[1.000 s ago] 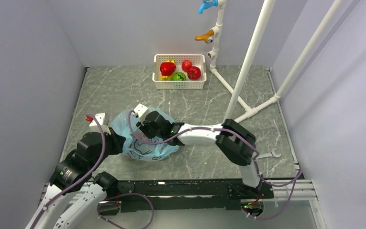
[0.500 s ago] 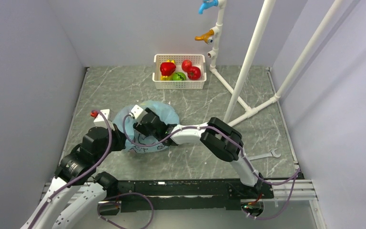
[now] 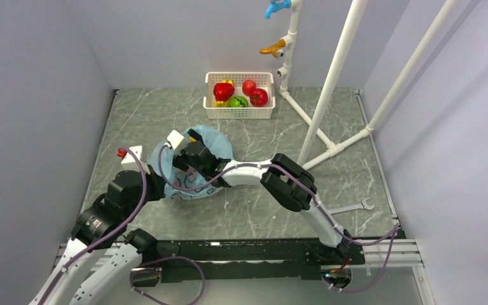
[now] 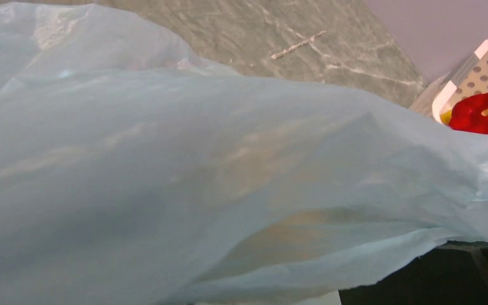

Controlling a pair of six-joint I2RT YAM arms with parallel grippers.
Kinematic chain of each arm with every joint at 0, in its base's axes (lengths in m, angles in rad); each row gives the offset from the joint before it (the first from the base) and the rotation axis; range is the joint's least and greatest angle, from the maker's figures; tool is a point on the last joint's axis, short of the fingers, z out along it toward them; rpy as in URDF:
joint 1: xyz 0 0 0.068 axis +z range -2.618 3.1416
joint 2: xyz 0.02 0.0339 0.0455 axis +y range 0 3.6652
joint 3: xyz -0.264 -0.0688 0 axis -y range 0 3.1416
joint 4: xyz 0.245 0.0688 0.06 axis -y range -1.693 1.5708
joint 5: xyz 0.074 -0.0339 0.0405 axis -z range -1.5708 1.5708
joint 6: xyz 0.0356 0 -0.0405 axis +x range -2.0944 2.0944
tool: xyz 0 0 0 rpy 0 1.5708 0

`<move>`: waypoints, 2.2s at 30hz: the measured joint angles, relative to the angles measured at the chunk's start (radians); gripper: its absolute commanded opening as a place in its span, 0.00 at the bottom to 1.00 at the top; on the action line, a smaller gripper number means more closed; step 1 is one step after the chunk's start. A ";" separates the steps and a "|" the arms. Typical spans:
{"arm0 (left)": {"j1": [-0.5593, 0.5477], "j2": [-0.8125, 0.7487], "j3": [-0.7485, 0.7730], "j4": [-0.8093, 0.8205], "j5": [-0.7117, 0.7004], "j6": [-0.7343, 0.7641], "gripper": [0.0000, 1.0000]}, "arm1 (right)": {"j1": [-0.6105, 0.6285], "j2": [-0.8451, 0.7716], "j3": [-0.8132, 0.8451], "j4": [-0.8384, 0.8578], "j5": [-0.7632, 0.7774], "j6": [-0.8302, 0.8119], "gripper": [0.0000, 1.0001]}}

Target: Take the fake fruits out of the plastic bag

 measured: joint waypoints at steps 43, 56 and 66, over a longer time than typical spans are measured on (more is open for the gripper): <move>0.000 0.053 0.062 -0.031 -0.058 0.017 0.00 | -0.068 -0.286 -0.145 -0.191 -0.212 0.148 0.09; 0.000 -0.020 0.061 -0.057 -0.073 0.017 0.00 | -0.042 -0.415 -0.333 -0.169 -0.441 0.179 0.07; 0.000 -0.029 0.038 -0.055 -0.100 0.017 0.00 | 0.047 -0.540 -0.400 -0.246 -0.441 0.176 0.06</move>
